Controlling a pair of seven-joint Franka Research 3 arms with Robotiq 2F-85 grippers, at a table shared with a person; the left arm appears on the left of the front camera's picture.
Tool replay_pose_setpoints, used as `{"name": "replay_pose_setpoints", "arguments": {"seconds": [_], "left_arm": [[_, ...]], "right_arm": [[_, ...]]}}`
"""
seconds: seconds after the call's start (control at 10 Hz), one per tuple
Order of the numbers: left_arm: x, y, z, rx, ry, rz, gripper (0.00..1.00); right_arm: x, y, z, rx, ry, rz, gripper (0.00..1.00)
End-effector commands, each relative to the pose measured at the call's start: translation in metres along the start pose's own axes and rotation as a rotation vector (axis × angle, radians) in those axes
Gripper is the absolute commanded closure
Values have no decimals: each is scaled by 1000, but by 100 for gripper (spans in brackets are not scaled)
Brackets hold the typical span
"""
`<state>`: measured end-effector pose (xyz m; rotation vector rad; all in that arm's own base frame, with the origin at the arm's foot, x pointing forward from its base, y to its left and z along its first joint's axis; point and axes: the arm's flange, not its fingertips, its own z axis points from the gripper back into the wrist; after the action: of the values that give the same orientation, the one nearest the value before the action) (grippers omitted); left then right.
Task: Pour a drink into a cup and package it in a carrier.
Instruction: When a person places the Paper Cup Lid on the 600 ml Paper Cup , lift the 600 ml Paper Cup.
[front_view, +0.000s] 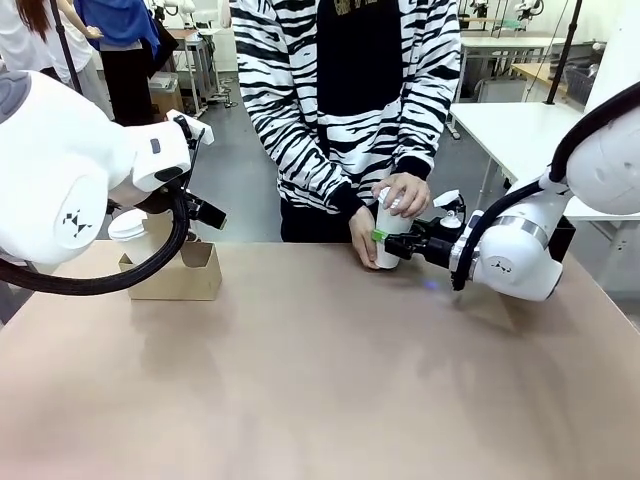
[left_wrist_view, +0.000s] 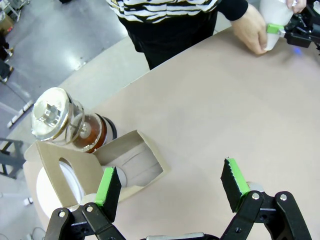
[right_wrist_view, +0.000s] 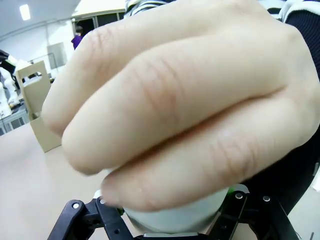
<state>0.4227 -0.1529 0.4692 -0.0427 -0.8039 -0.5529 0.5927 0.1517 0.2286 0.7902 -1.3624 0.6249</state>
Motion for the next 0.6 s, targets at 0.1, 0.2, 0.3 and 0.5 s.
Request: {"name": "replay_pose_setpoints", "arguments": {"seconds": [0.1, 0.2, 0.3, 0.5], "left_arm": [[1, 1, 2, 1, -4, 2, 0], [1, 1, 2, 1, -4, 2, 0], [1, 1, 2, 1, -4, 2, 0], [1, 1, 2, 1, -4, 2, 0]], "right_arm": [[7, 4, -1, 5, -11, 1, 19], [7, 4, -1, 5, -11, 1, 19], [7, 4, -1, 5, -11, 1, 19], [7, 4, -1, 5, -11, 1, 19]]}}
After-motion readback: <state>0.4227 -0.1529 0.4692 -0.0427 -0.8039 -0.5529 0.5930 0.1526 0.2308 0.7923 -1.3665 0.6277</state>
